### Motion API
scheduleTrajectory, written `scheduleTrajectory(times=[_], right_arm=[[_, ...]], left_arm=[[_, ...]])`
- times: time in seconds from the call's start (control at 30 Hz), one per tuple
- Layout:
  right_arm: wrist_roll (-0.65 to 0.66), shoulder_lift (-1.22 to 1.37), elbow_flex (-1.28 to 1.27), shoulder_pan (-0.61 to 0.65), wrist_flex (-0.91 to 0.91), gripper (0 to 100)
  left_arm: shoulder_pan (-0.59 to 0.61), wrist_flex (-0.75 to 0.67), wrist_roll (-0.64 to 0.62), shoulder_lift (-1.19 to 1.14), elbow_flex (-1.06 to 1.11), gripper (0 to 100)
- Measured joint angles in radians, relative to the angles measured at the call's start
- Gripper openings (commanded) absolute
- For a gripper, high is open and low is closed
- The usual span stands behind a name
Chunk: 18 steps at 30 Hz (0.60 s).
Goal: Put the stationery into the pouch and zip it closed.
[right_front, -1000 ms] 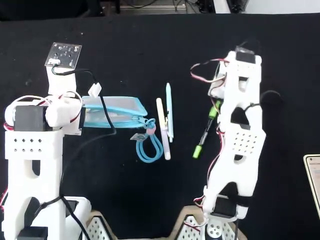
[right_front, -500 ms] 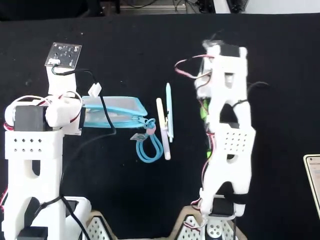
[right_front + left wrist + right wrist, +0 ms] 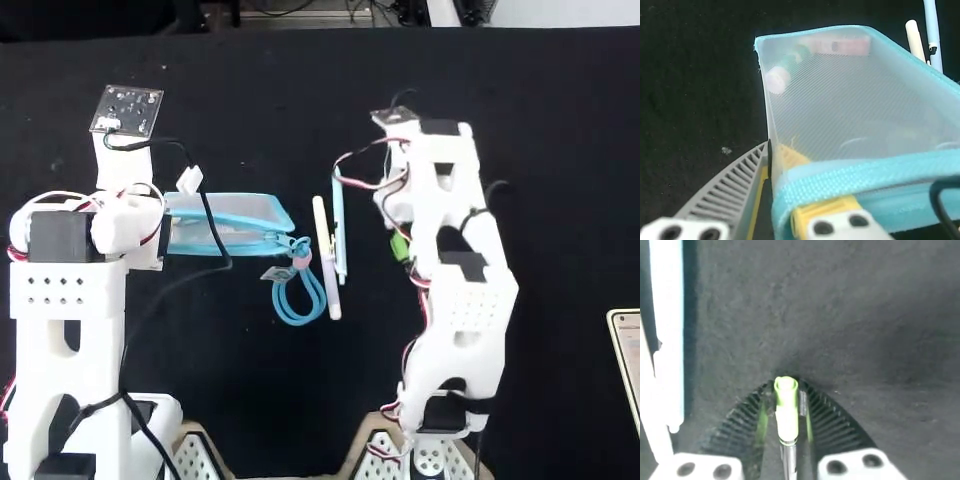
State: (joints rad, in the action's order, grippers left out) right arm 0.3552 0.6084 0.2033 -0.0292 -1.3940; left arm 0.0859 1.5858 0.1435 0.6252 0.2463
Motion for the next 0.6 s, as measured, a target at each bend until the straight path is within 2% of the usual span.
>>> scheduleTrajectory(times=[0.17,0.23,0.6], right_arm=[[0.003,-0.026,-0.06,0.032,0.037,15.5],[0.002,-0.026,-0.06,0.051,0.025,17.3],[0.124,-0.028,-0.06,0.068,0.003,2.7]], left_arm=[[0.0,0.0,0.002,0.003,0.015,3],[0.0,0.0,0.002,0.003,0.015,3],[0.0,0.0,0.002,0.003,0.015,3]])
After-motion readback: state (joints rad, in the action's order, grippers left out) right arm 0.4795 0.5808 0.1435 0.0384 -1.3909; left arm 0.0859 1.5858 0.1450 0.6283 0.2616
